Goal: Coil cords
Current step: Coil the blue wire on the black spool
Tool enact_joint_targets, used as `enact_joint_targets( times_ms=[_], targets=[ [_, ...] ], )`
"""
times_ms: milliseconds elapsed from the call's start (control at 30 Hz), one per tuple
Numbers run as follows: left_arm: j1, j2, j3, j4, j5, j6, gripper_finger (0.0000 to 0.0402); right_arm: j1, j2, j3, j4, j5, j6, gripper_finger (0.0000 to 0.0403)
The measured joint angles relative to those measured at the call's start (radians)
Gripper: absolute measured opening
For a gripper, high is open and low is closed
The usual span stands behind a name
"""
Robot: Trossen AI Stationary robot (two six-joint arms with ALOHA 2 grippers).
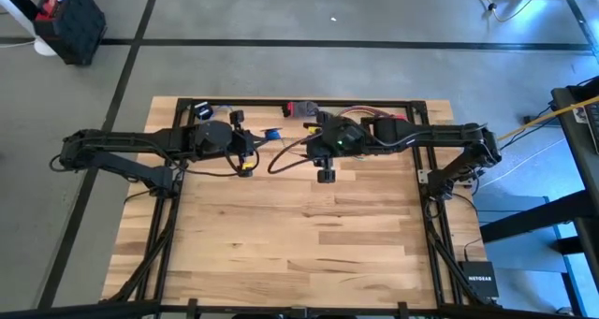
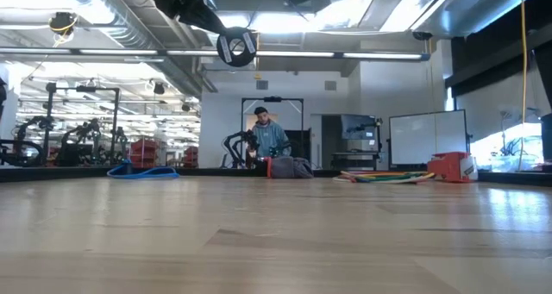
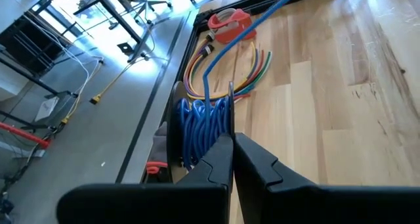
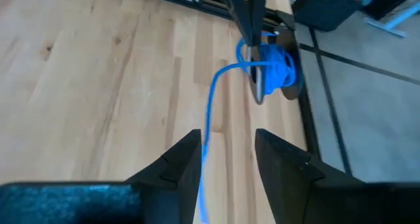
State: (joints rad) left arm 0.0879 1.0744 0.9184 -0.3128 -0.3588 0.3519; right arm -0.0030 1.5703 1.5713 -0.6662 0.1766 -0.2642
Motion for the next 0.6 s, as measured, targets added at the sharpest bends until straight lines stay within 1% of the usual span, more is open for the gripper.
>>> enact_joint_targets(
  times_ms=[100, 167, 267, 600],
  targets=[
    [0.0, 0.0, 0.0, -0.001, 0.0, 0.0, 0.0001, 0.016, -0.015, 0.0, -0.014, 0.041, 0.005, 0.0147],
    [0.0, 0.0, 0.0, -0.002, 0.0, 0.0, 0.0001, 0.019, -0.019, 0.0, -0.013, 0.038, 0.029, 0.0147],
    [0.0, 0.0, 0.0, -0.002, 0.0, 0.0, 0.0001, 0.025, -0.013, 0.0, -0.021, 0.005, 0.051, 0.0147],
    [0.0, 0.0, 0.0, -0.006, -0.001, -0.004, 0.0001, 0.022, 0.038, -0.001, -0.022, 0.015, 0.032, 0.0147]
  ],
)
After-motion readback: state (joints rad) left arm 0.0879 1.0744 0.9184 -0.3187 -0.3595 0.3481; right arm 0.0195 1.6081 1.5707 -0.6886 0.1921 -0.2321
